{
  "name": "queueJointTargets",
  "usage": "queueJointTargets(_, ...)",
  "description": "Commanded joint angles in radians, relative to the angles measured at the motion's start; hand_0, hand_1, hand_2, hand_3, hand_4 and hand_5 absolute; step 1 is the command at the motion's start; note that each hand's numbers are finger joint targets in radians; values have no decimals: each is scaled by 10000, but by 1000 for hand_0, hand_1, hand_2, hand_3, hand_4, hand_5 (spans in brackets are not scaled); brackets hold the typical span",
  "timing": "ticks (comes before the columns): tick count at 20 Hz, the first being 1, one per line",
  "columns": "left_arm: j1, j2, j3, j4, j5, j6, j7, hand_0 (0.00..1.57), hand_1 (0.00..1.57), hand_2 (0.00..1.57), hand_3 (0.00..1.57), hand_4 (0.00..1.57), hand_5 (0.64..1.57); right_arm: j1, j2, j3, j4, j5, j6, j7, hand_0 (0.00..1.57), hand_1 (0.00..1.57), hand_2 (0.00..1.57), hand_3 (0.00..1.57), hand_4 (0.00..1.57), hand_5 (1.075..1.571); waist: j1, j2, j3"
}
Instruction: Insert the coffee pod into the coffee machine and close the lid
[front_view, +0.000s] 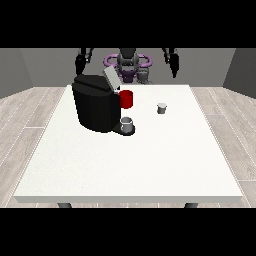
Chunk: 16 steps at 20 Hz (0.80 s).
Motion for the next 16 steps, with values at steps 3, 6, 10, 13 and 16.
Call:
queueJointTargets(3, 356, -250, -78, 586, 17, -275, -1011, 0, 0, 0, 0, 319, 1571, 508, -61, 37, 148, 30, 428, -214, 0, 0, 0, 0, 128, 1571, 46, -337, 128)
queueJointTargets(6, 430, -362, -185, 540, 435, -779, -1255, 0, 0, 0, 0, 319, 1571, 126, 10, -110, 373, -152, 492, 20, 0, 0, 0, 0, 128, 1571, 249, -310, 127)
queueJointTargets(10, 796, -757, -586, 182, 307, -637, -1596, 0, 0, 0, 0, 282, 1571, 299, 656, -885, 561, -152, -805, -1593, 0, 0, 0, 0, 94, 1571, 252, -447, 130)
queueJointTargets(13, 611, 21, -261, 486, -286, -705, -1599, 0, 0, 0, 0, 264, 1571, 115, 486, -1114, 385, -691, -440, -1284, 0, 0, 0, 0, 217, 1571, 144, -379, 129)
queueJointTargets(16, 463, 216, -540, 556, -753, -848, -1455, 0, 0, 0, 0, 213, 1571, -353, 841, -636, 146, -33, -1250, -446, 0, 0, 0, 0, 169, 1571, 251, -382, 127)
